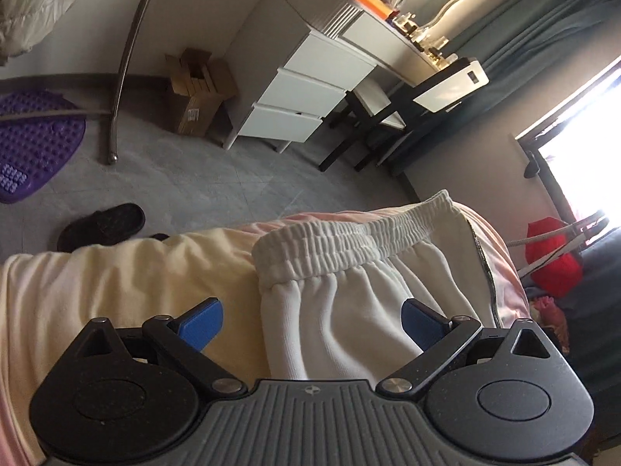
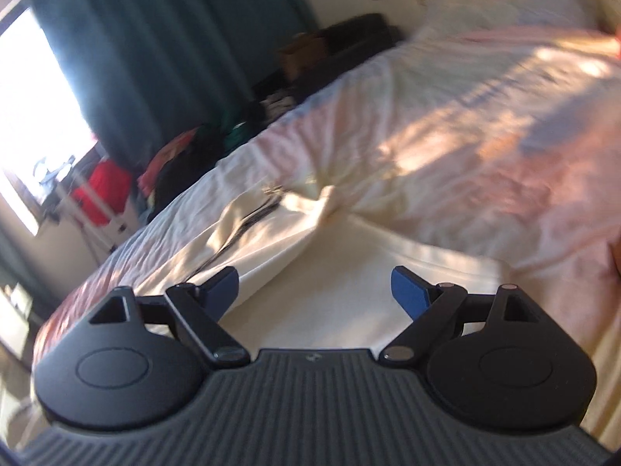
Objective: Fold clothes
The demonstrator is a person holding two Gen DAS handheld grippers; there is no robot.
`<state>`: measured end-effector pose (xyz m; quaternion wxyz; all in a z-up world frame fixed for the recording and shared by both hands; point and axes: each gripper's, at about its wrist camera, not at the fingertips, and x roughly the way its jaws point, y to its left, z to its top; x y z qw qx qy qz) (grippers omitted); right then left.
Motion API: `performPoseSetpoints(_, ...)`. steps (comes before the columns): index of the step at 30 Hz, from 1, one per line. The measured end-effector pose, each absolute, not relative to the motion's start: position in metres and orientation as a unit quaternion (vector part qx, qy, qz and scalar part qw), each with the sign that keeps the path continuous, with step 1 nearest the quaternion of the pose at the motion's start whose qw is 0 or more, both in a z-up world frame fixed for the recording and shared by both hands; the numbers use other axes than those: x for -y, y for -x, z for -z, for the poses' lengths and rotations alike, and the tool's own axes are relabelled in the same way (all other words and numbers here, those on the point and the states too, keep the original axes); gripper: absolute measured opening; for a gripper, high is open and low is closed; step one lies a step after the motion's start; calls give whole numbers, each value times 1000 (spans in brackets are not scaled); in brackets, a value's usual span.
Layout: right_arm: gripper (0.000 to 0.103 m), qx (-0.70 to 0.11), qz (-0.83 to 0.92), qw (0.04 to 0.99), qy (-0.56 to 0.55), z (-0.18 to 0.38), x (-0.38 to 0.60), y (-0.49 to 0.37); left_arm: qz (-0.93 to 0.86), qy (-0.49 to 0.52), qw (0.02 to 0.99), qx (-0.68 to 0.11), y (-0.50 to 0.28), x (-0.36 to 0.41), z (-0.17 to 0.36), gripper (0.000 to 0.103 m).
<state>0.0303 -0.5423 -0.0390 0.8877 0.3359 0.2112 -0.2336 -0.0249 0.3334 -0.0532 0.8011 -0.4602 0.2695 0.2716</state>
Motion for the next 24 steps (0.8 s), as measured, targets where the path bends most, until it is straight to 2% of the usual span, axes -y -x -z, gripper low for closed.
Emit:
performPoseSetpoints(7, 87, -189, 296, 808, -472, 78, 584, 8, -186, 519, 792, -262, 13, -327, 76, 99)
performPoseSetpoints(17, 87, -195, 336, 717, -579, 119, 599, 18, -80, 601, 766, -214, 23, -309, 84, 95)
performPoseSetpoints(21, 87, -174, 324, 691, -622, 131, 601, 18, -64, 586, 785, -190, 23, -299, 74, 95)
performPoseSetpoints(24, 88, -177, 319, 697, -617, 131, 600, 10, -75, 560, 799, -208, 13, -293, 71, 92)
